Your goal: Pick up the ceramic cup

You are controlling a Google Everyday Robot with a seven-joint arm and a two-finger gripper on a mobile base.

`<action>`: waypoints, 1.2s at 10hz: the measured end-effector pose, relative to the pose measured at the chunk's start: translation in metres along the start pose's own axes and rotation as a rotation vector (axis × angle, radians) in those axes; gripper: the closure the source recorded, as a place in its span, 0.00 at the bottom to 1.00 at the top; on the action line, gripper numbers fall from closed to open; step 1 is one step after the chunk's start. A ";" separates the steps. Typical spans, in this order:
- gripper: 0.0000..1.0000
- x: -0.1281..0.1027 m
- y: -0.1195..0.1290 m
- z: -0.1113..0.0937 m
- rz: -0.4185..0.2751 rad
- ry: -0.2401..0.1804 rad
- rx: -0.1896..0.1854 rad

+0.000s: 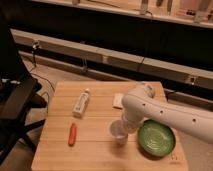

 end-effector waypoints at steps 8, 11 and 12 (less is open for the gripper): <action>0.99 0.011 -0.006 -0.015 -0.012 0.012 0.011; 0.99 0.018 -0.008 -0.013 -0.015 0.023 0.019; 0.99 0.019 -0.009 -0.016 -0.015 0.023 0.021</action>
